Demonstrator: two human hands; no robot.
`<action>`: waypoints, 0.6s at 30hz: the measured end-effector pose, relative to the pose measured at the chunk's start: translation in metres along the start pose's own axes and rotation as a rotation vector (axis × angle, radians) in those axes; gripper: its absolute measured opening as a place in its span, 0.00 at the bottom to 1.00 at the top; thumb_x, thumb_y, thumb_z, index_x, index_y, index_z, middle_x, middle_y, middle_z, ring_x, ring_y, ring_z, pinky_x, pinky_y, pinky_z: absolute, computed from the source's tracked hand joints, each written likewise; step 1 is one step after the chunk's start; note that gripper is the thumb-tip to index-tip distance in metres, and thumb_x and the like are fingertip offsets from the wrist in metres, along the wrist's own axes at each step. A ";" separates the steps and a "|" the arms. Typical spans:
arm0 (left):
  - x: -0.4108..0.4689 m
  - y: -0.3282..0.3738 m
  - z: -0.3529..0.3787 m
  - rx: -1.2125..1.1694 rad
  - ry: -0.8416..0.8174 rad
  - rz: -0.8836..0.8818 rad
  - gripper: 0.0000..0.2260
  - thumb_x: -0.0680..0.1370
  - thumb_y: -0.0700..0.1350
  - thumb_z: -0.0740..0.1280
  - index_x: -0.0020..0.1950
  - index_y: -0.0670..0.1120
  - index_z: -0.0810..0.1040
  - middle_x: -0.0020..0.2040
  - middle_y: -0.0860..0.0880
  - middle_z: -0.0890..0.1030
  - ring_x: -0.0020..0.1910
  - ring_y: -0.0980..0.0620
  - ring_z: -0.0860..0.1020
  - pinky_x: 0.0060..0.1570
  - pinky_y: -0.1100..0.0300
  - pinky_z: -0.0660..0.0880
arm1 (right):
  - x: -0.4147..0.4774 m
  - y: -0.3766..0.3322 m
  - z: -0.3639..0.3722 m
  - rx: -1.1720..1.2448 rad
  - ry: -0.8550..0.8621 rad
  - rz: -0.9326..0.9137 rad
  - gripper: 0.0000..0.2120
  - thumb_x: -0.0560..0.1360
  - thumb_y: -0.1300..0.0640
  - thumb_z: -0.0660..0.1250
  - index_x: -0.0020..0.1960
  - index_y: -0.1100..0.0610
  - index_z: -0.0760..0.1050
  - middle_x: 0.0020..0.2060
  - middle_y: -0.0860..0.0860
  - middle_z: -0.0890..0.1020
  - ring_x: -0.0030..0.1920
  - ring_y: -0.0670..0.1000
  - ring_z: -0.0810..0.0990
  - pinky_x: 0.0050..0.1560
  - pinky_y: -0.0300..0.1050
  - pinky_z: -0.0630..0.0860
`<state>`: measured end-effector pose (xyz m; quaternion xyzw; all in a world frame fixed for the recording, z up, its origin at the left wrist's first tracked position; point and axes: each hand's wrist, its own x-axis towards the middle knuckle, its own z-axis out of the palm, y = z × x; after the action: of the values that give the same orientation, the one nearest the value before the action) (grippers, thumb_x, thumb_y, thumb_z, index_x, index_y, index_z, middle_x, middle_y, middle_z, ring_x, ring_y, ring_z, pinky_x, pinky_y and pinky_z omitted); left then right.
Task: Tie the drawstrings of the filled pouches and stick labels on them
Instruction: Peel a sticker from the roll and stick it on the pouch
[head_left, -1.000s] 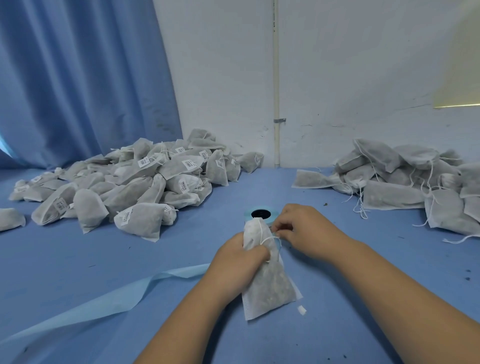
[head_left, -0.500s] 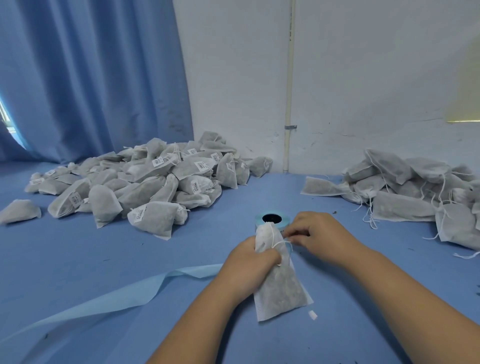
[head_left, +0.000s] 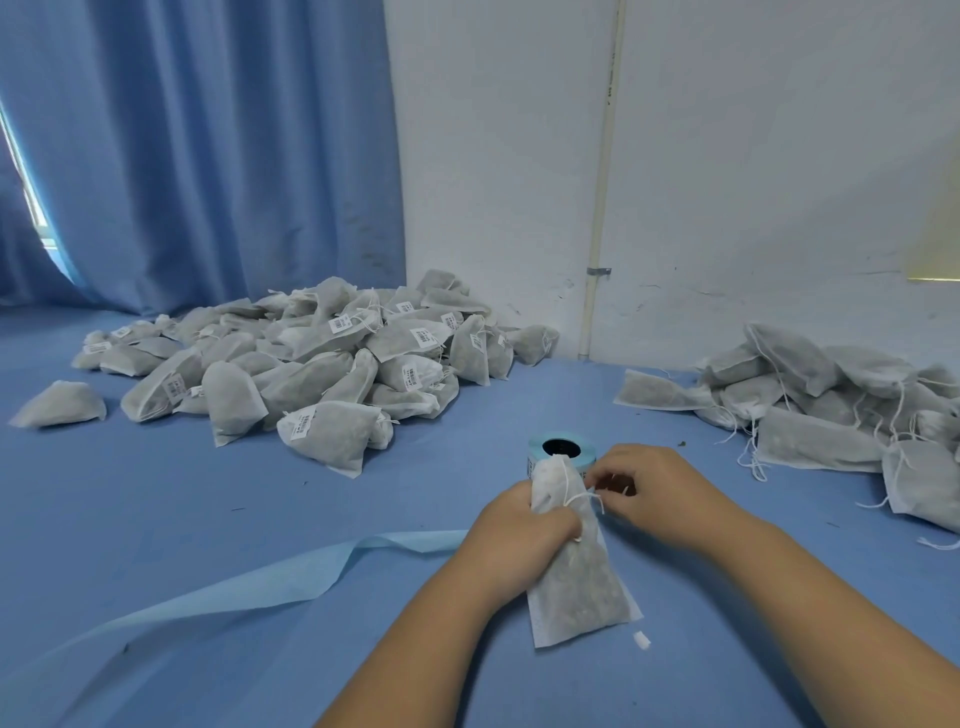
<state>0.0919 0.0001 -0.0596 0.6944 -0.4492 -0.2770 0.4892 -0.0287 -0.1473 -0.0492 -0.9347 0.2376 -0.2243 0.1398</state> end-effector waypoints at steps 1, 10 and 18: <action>0.000 -0.001 0.000 -0.003 -0.001 0.005 0.03 0.70 0.49 0.66 0.41 0.54 0.77 0.38 0.58 0.79 0.36 0.60 0.77 0.33 0.66 0.71 | 0.000 -0.001 0.000 -0.016 -0.004 -0.006 0.06 0.72 0.62 0.70 0.45 0.52 0.82 0.41 0.46 0.81 0.42 0.45 0.78 0.46 0.38 0.74; 0.000 -0.002 0.000 -0.019 0.003 0.018 0.05 0.71 0.48 0.66 0.36 0.55 0.74 0.32 0.59 0.76 0.30 0.63 0.74 0.28 0.70 0.68 | 0.002 -0.003 0.002 -0.078 -0.018 0.002 0.05 0.73 0.61 0.68 0.45 0.52 0.81 0.41 0.45 0.79 0.42 0.45 0.77 0.46 0.39 0.74; -0.001 -0.002 -0.001 -0.024 -0.002 0.007 0.02 0.71 0.47 0.65 0.39 0.54 0.75 0.36 0.58 0.78 0.34 0.59 0.76 0.33 0.66 0.70 | 0.004 -0.002 0.002 0.056 0.038 0.103 0.13 0.72 0.66 0.67 0.44 0.49 0.84 0.39 0.43 0.80 0.39 0.42 0.76 0.40 0.28 0.68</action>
<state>0.0928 0.0015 -0.0610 0.6868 -0.4487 -0.2815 0.4977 -0.0235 -0.1472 -0.0490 -0.9126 0.2815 -0.2409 0.1726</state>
